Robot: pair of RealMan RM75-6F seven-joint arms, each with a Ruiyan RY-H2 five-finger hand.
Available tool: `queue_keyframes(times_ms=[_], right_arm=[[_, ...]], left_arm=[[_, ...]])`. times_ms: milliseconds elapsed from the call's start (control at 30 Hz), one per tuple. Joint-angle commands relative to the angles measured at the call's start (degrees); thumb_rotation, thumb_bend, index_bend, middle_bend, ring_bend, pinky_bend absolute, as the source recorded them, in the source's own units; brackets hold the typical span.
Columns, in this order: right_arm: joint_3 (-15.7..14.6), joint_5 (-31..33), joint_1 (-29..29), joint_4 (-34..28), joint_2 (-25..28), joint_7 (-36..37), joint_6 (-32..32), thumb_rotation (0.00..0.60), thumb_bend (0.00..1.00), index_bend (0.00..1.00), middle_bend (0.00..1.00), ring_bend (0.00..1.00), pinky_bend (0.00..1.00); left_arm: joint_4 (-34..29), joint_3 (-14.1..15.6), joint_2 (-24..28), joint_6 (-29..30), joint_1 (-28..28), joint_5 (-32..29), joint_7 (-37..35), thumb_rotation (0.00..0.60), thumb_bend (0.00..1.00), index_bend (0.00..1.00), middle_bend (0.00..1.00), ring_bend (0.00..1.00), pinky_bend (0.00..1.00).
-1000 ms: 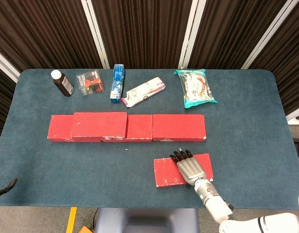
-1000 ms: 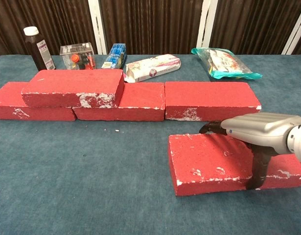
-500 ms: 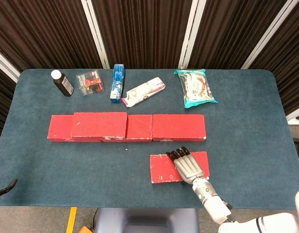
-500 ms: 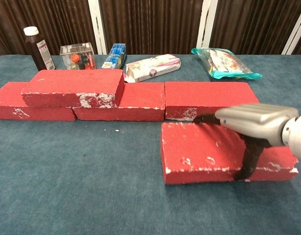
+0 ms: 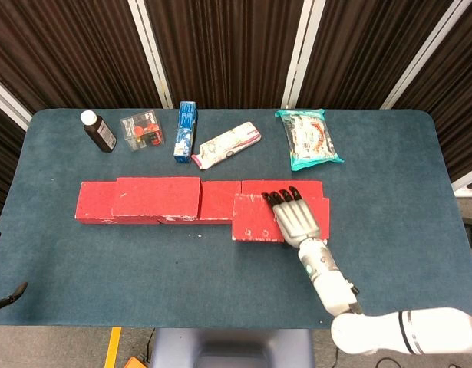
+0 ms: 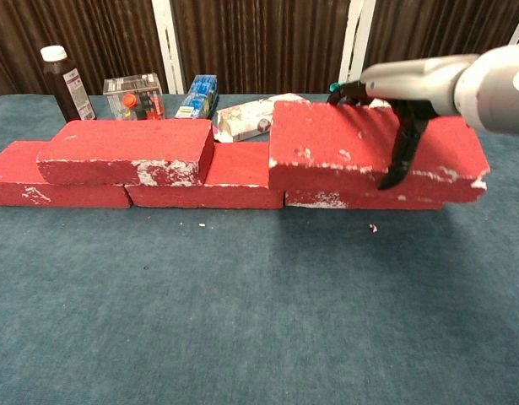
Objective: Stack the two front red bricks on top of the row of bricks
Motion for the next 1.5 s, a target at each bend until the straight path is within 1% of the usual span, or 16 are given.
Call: queue_keyframes(times_ms=[33, 133, 233, 400, 433, 633, 967, 1267, 1500], right_arm=[[3.9, 8.1, 6.1, 5.0, 0.0, -3.4, -1.2, 0.6, 0.47, 0.3, 0.31, 0.19, 0.0], [4.6, 11.0, 8.9, 9.1, -1.6, -4.2, -1.9, 0.6, 0.47, 0.3, 0.31, 0.19, 0.0], [4.8, 13.1, 10.5, 12.2, -3.0, -3.8, -3.1, 0.6, 0.47, 0.3, 0.31, 0.19, 0.0], [4.8, 15.0, 11.6, 14.2, -4.0, -3.1, -4.9, 0.6, 0.47, 0.31, 0.31, 0.19, 0.0], [4.3, 15.3, 12.1, 15.4, -4.7, -3.1, -5.7, 0.6, 0.47, 0.31, 0.31, 0.19, 0.0], [2.6, 16.2, 14.5, 18.8, -7.2, -3.8, -6.5, 0.6, 0.47, 0.32, 0.3, 0.18, 0.0], [2.9, 17.5, 17.6, 23.6, -9.8, -2.9, -8.8, 0.6, 0.47, 0.31, 0.3, 0.18, 0.0], [0.8, 18.0, 19.1, 27.8, -11.4, -2.5, -12.9, 0.6, 0.47, 0.31, 0.3, 0.16, 0.0], [0.3, 18.1, 20.1, 30.3, -12.5, -1.2, -14.7, 0.6, 0.47, 0.31, 0.3, 0.15, 0.0]], left_arm=[[0.0, -0.2, 0.0, -0.1, 0.0, -0.2, 0.3, 0.6, 0.18, 0.0, 0.0, 0.0, 0.01], [-0.1, -0.4, 0.0, -0.5, 0.1, -0.4, 0.3, 0.6, 0.18, 0.0, 0.0, 0.0, 0.01], [-0.2, -0.5, 0.0, -0.5, 0.2, -0.2, 0.3, 0.6, 0.18, 0.0, 0.0, 0.0, 0.01], [-0.3, -0.5, 0.1, -0.5, 0.3, 0.0, 0.3, 0.6, 0.18, 0.0, 0.0, 0.0, 0.01], [-0.3, -0.6, 0.2, -0.6, 0.4, -0.2, 0.2, 0.6, 0.18, 0.0, 0.0, 0.0, 0.01], [-0.6, -0.9, 0.3, -1.2, 0.4, -0.6, 0.3, 0.6, 0.18, 0.0, 0.0, 0.0, 0.01], [-0.7, -1.4, 0.3, -1.0, 0.9, -1.0, 0.4, 0.6, 0.18, 0.0, 0.0, 0.0, 0.01], [-0.7, -1.7, 0.2, -1.1, 1.0, -1.2, 0.4, 0.6, 0.18, 0.0, 0.0, 0.0, 0.01], [-0.7, -2.1, 0.2, -1.1, 1.3, -1.5, 0.2, 0.6, 0.18, 0.0, 0.0, 0.0, 0.01]])
